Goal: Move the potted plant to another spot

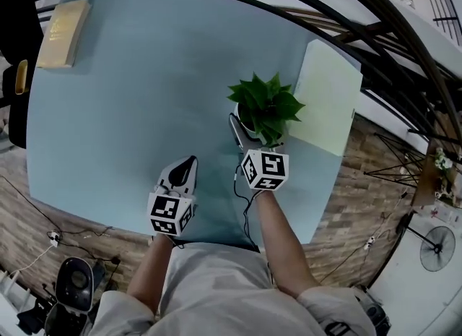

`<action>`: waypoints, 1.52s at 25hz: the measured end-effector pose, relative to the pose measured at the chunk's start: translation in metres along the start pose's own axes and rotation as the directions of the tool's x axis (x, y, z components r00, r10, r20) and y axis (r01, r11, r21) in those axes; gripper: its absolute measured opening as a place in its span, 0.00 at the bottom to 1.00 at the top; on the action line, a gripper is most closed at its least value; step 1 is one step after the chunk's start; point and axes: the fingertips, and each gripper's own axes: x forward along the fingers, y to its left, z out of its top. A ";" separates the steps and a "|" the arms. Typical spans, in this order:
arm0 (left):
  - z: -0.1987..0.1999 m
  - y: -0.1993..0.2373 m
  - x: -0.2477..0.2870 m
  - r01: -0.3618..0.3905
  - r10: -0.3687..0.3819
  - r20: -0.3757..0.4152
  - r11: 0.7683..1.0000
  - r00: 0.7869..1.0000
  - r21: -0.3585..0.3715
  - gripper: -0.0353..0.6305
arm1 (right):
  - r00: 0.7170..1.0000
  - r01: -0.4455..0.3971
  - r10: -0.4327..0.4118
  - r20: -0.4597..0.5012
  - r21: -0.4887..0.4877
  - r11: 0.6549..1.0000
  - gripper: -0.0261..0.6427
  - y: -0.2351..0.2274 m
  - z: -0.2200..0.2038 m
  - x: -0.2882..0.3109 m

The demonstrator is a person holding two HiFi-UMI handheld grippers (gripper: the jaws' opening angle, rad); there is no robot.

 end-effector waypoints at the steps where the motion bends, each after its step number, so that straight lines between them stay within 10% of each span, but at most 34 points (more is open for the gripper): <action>1: 0.001 0.001 -0.001 -0.005 0.005 0.003 1.000 1.000 0.004 0.07 | 1.000 -0.011 0.011 0.003 -0.001 1.000 0.80 0.003 0.000 -0.001; 38: 0.082 -0.146 -0.033 0.090 -0.133 0.133 0.953 0.982 0.288 0.07 | 0.947 -0.121 0.146 0.286 -0.102 0.987 0.80 -0.018 0.103 -0.193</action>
